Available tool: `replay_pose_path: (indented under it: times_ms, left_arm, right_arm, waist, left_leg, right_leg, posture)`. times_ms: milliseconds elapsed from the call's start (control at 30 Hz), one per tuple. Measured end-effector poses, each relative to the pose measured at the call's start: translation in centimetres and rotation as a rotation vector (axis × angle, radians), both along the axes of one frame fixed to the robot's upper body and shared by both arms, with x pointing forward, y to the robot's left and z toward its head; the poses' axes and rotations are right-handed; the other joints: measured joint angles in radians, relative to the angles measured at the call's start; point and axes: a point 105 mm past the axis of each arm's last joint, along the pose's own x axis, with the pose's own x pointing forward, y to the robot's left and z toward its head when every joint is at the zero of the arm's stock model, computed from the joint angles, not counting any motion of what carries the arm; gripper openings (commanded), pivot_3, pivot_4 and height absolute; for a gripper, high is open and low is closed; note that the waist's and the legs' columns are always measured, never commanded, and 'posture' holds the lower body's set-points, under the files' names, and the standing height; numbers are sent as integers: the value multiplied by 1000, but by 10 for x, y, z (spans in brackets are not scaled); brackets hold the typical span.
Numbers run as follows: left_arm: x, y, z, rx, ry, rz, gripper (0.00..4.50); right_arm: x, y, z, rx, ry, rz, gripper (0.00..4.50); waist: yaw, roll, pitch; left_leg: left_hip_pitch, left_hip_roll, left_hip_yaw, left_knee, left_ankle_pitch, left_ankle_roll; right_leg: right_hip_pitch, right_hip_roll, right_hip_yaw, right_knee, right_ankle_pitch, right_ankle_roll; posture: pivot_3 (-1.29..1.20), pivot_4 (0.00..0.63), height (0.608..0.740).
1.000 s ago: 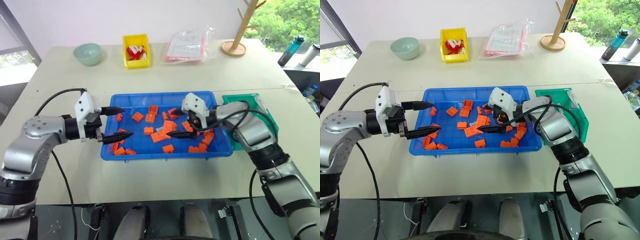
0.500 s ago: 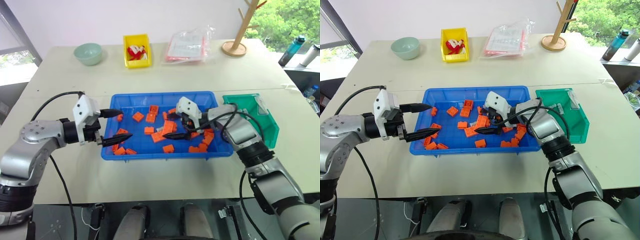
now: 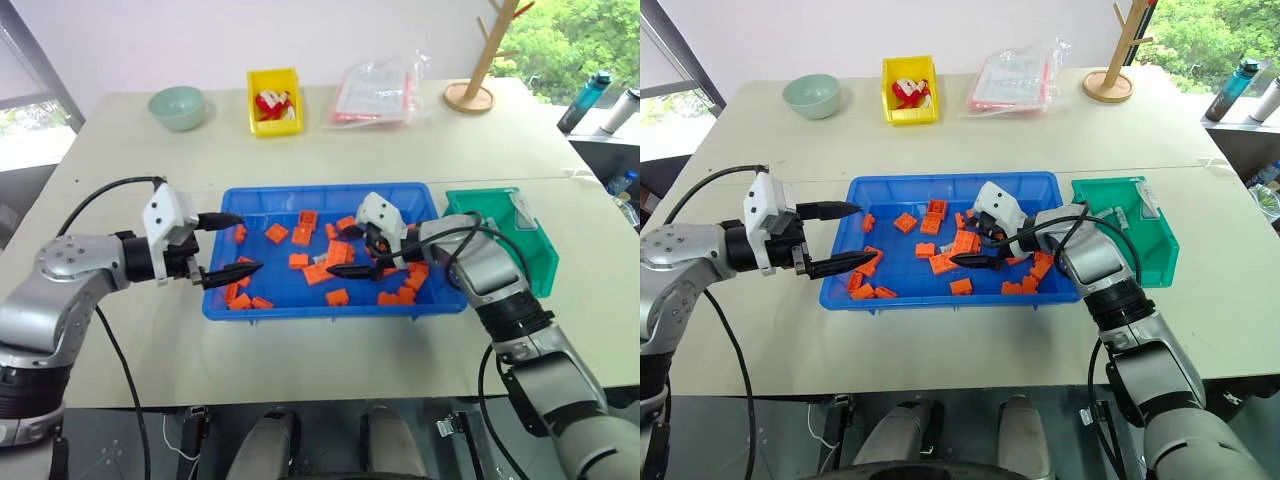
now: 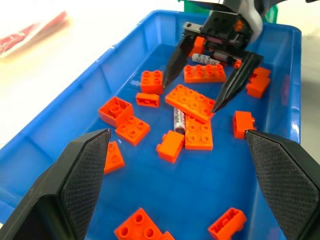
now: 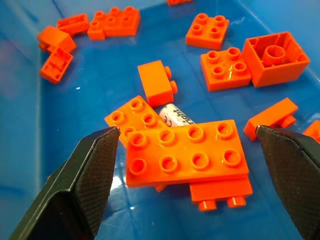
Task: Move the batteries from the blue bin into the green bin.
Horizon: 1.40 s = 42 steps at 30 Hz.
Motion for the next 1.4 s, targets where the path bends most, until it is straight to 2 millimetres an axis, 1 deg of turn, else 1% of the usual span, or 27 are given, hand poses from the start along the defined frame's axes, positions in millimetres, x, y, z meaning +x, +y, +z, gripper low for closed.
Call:
replay_pose_path:
  times_ms: [167, 500, 533, 567, 600, 700, 800, 833, 933, 1033, 1133, 1300, 1400]
  left_arm:
    - [2, 0, 1, -3, 2, -4, 4500]
    - [3, -6, 2, -8, -1, -26, 4500]
    - [3, -6, 2, -9, -2, -27, 4500]
    - [3, -6, 2, -10, -1, -27, 4500]
    - [3, -6, 2, -11, 0, -28, 4500]
    - [3, -6, 1, -11, 5, -34, 4500]
    - [2, -7, -2, -10, 20, -45, 4500]
    - [3, -6, -2, -12, 24, -44, 4500]
    - [2, -7, -3, -22, 31, -49, 4500]
    - [1, -7, -3, -29, 35, -58, 4500]
    - [-1, -8, -5, -33, 46, -70, 4500]
    - [-7, -13, -7, -43, 63, -101, 4500]
    - [-8, -16, -8, -46, 65, -111, 4500]
  right_arm:
    - [-6, -2, -7, -3, 13, -9, 4479]
    - [-1, -4, -10, -12, -19, -39, 4479]
    - [0, -5, -11, -16, -18, -46, 3959]
    - [1, -6, -13, -23, -16, -54, 3702]
    - [1, -7, -15, -28, -15, -59, 3330]
    - [0, -8, -18, -33, -9, -62, 1690]
    - [0, -7, -18, -33, -12, -62, 231]
    - [0, -7, -18, -32, -12, -62, 21]
    - [0, -6, -17, -29, -17, -65, 24]
    - [-1, 1, -11, -5, -22, -59, 24]
    - [0, 14, -1, 28, -47, -42, 24]
    - [9, 39, 23, 77, -153, -21, 24]
    - [19, 54, 26, 104, -163, -35, 24]
  waist:
    - [1, 0, 0]
    - [1, 0, 0]
    - [0, 0, 0]
    - [0, 0, 0]
    - [0, 0, 0]
    - [0, 0, 0]
    - [0, 0, 0]
    - [0, 0, 0]
    - [0, 0, 0]
    - [0, 0, 0]
    - [-3, 0, 0]
    - [-8, 0, 0]
    - [-12, 0, 0]
  left_leg:
    - [0, 0, 0, 0, 0, 0]
    - [0, 0, 0, 0, 0, 0]
    - [0, 0, 0, 0, 0, 0]
    - [0, 0, 0, 0, 0, 0]
    - [0, 0, 0, 0, 0, 0]
    - [0, 0, 0, 0, 0, 0]
    - [0, 0, 0, 0, 0, 0]
    - [0, 0, 0, 0, 0, 0]
    - [0, 0, 0, 0, 0, 0]
    - [0, 0, 0, 0, 0, 0]
    - [0, 0, 0, 0, 0, 0]
    - [0, 0, -1, 0, 0, 0]
    - [0, 0, -1, 0, 0, 0]
  right_leg:
    - [0, 0, 0, 0, 0, 0]
    - [0, 0, 0, 0, 0, 0]
    - [0, 0, 0, 0, 0, 0]
    - [0, 0, 0, 0, 0, 0]
    - [0, 0, 0, 0, 0, 0]
    - [0, 0, 0, 0, 0, 0]
    - [0, 0, 0, 0, 0, 0]
    - [0, 0, 0, 0, 0, 0]
    - [0, 0, 0, 0, 0, 0]
    - [0, 0, 0, 0, 0, 0]
    - [0, 0, 0, 0, 0, 0]
    - [0, 0, 0, 0, 0, 0]
    - [0, 1, 0, 1, 0, 0]
  posture:
    - [0, 150, 719]
    - [0, 150, 719]
    - [0, 150, 719]
    - [0, 150, 719]
    - [0, 150, 719]
    - [0, 150, 719]
    - [0, 150, 719]
    - [0, 150, 719]
    - [0, 150, 719]
    - [0, 150, 719]
    - [0, 150, 719]
    - [0, 150, 719]
    - [0, 150, 719]
